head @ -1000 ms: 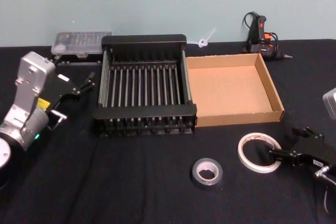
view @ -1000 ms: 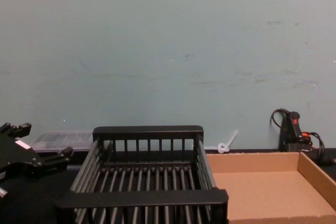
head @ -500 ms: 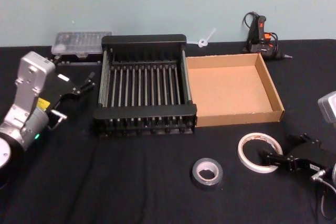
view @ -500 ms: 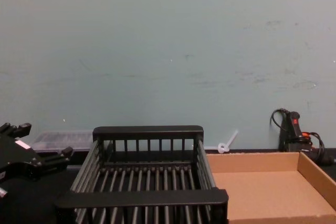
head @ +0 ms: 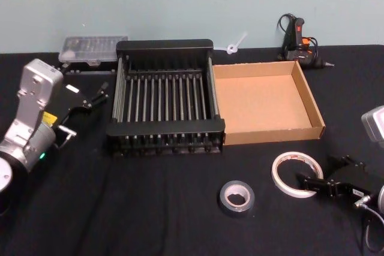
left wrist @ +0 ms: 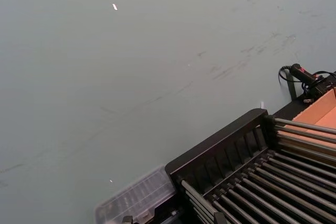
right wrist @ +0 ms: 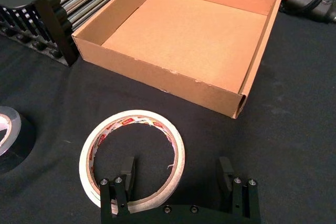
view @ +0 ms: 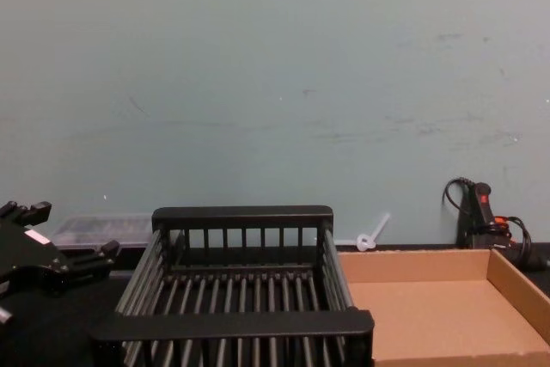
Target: Pick up the white tape and place it into the black box , Pick up the silver tape and place it into the brown box.
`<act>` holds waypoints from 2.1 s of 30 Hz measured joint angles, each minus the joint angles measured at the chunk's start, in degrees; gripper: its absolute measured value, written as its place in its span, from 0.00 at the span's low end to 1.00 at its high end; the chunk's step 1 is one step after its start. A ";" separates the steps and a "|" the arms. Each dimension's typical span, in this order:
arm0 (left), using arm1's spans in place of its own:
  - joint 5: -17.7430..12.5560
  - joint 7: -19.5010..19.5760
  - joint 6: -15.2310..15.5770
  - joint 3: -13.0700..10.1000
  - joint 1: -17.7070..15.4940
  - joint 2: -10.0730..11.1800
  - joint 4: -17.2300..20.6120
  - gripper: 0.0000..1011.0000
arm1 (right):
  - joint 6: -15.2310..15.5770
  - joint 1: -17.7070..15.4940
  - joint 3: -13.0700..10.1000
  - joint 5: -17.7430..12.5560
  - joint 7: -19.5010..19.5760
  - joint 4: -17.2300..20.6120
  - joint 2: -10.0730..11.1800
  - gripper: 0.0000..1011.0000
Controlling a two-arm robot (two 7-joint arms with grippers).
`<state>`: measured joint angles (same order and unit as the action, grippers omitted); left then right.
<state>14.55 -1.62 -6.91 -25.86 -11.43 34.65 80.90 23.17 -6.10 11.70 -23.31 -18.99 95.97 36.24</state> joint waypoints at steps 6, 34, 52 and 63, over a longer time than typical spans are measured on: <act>0.00 0.00 0.00 0.00 0.00 0.00 0.00 0.99 | 0.10 0.04 0.00 0.00 -0.11 -0.11 -0.09 0.99; 0.00 0.00 0.00 0.00 -0.01 0.00 0.00 0.99 | 0.04 0.15 0.01 -0.12 -0.33 -0.21 -0.09 0.90; 0.00 0.00 0.00 0.00 0.00 0.00 0.00 0.99 | 0.04 0.15 0.01 -0.12 -0.26 -0.17 -0.08 0.38; 0.00 0.00 0.00 0.00 -0.01 0.00 0.00 0.99 | 0.04 0.14 0.01 -0.12 -0.27 -0.17 -0.09 0.11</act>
<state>14.55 -1.62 -6.91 -25.86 -11.44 34.65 80.90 23.21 -5.96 11.71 -23.42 -19.25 95.79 36.15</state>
